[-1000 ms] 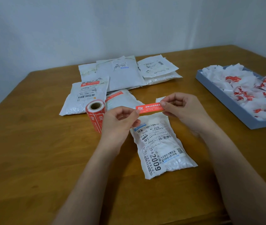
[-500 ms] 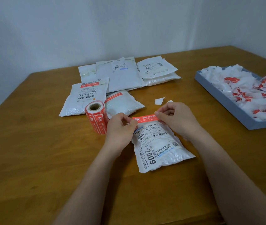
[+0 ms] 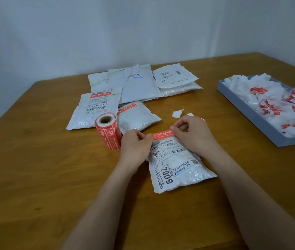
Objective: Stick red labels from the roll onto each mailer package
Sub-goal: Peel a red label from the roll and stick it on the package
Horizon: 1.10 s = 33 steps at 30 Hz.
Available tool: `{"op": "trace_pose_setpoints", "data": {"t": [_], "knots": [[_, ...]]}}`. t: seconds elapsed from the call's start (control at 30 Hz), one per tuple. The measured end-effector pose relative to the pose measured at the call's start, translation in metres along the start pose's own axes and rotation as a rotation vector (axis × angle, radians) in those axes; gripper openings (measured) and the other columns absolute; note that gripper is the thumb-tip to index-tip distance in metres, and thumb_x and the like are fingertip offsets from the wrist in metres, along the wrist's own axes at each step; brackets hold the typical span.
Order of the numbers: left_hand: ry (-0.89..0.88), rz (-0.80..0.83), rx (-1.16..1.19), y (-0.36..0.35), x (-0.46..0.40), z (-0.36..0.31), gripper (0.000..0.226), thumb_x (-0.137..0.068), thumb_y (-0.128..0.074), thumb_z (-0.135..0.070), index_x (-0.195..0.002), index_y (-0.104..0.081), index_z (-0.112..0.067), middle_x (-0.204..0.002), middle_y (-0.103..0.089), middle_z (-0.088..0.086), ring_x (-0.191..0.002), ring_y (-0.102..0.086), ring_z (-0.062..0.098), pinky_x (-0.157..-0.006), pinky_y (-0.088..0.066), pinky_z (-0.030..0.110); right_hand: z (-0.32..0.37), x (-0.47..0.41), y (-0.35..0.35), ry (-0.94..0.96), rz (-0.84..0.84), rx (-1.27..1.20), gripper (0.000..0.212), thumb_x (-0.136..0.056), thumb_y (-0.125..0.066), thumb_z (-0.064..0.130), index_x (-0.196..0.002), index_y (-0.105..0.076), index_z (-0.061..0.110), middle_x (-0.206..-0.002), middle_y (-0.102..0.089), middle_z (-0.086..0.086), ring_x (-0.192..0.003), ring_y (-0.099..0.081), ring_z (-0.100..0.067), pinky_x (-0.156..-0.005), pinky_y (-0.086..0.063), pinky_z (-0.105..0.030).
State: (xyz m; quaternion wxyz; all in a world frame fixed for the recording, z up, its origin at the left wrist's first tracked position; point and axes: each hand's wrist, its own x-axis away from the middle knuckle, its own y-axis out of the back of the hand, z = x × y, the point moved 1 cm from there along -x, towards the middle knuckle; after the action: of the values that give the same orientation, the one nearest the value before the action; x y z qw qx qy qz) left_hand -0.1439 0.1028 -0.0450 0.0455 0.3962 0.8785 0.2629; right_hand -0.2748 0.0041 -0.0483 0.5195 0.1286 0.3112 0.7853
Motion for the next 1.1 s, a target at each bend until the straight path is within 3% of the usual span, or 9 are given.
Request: {"op": "trace_pose_setpoints", "data": {"t": [0.23,0.5,0.7,0.93,1.1], "knots": [[0.029,0.014,-0.022,-0.0010,-0.0019,-0.0011,0.016,-0.089,-0.061,-0.025,-0.083,-0.063,-0.010,-0.082,-0.068,0.001,-0.075,-0.063,0.011,-0.055,-0.044,0.022,0.0026,0.0006,-0.0006,0.030,0.017,0.070,0.009,-0.089,-0.066,0.024,-0.083,-0.064,0.019,-0.075,-0.062,0.007,-0.067,-0.054,-0.002,-0.060,-0.043,-0.013],[0.036,0.042,-0.065,-0.0001,0.0006,-0.0056,0.017,-0.089,-0.064,-0.027,-0.080,-0.062,-0.013,-0.075,-0.063,-0.004,-0.059,-0.056,0.005,-0.044,-0.033,0.015,0.0026,0.0014,-0.0009,0.038,0.010,0.096,0.007,-0.088,-0.067,0.021,-0.082,-0.064,0.018,-0.075,-0.061,0.007,-0.068,-0.054,-0.003,-0.061,-0.044,-0.014],[0.025,0.029,-0.078,-0.0016,-0.0001,-0.0068,0.017,-0.087,-0.067,-0.026,-0.079,-0.063,-0.011,-0.067,-0.061,-0.003,-0.055,-0.053,0.005,-0.043,-0.036,0.016,0.0018,0.0016,-0.0028,0.038,0.024,0.095,0.012,-0.087,-0.066,0.019,-0.077,-0.060,0.022,-0.076,-0.062,0.005,-0.086,-0.057,-0.014,-0.076,-0.052,-0.030],[-0.010,0.010,-0.106,-0.0037,-0.0019,-0.0063,0.020,-0.082,-0.074,-0.028,-0.079,-0.066,-0.010,-0.075,-0.063,0.000,-0.061,-0.056,0.007,-0.048,-0.036,0.019,0.0028,0.0038,-0.0040,0.063,0.005,0.123,0.013,-0.086,-0.067,0.016,-0.077,-0.060,0.020,-0.078,-0.064,0.001,-0.073,-0.057,-0.010,-0.067,-0.050,-0.022],[-0.072,-0.024,-0.154,-0.0054,0.0021,-0.0075,0.024,-0.082,-0.074,-0.022,-0.064,-0.065,-0.009,-0.069,-0.063,0.006,-0.056,-0.050,0.008,-0.051,-0.037,0.018,0.0055,0.0065,-0.0035,0.082,0.009,0.198,0.010,-0.088,-0.065,0.016,-0.079,-0.060,0.019,-0.074,-0.065,0.000,-0.072,-0.061,-0.012,-0.067,-0.052,-0.025]]}}
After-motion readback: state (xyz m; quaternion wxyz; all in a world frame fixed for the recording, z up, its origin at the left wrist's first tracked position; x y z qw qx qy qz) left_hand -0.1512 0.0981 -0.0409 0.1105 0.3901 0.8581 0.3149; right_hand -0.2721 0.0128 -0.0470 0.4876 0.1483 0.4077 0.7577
